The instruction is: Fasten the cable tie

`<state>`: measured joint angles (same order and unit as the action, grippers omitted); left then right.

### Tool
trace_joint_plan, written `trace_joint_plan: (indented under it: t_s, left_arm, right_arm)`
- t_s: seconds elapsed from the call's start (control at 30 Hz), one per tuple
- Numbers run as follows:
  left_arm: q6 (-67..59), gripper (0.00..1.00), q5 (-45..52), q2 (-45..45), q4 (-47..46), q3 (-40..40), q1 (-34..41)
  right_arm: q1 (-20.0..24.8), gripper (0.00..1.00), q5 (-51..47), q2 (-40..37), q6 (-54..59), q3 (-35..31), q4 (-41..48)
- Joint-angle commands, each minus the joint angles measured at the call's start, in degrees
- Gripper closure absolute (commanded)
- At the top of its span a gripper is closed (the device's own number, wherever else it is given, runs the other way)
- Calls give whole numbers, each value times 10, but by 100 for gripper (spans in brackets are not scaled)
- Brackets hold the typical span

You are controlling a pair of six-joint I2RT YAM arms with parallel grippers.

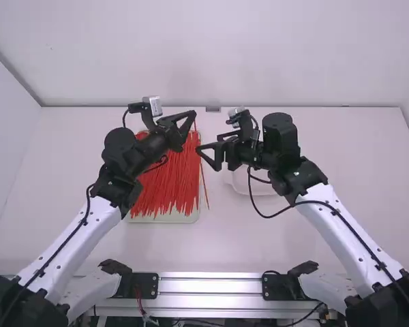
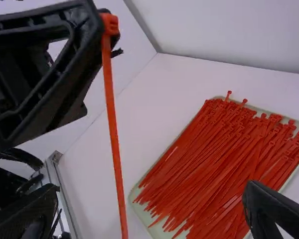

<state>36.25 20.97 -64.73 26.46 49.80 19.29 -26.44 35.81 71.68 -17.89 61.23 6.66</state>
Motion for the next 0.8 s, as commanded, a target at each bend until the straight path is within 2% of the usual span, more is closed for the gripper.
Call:
trace_joint_plan:
  t_s: [0.0,0.1,0.23,0.37,0.4,0.43,0.57,0.7,0.77]
  left_arm:
    - [9,98,4,0,4,1,7]
    - [36,98,9,-7,14,1,5]
    - [60,98,10,-18,31,1,10]
    - [78,98,27,-27,42,1,10]
    - [79,98,37,-33,48,1,10]
    - [78,98,37,-35,49,1,9]
    - [79,98,37,-36,40,1,11]
    - [81,98,40,-36,45,1,13]
    - [81,98,40,-36,47,1,14]
  right_arm:
    - [-9,1,-6,2,-3,18,2]
    - [-19,2,-20,3,-3,18,7]
    - [-30,9,-28,2,-3,18,12]
    - [-36,20,-28,2,-3,18,15]
    - [-37,30,-27,2,-3,18,16]
    - [-37,34,-26,2,-3,18,17]
    - [-29,41,-26,2,-3,18,28]
    - [-29,57,-25,2,-3,18,30]
    - [-29,62,-27,2,-3,18,30]
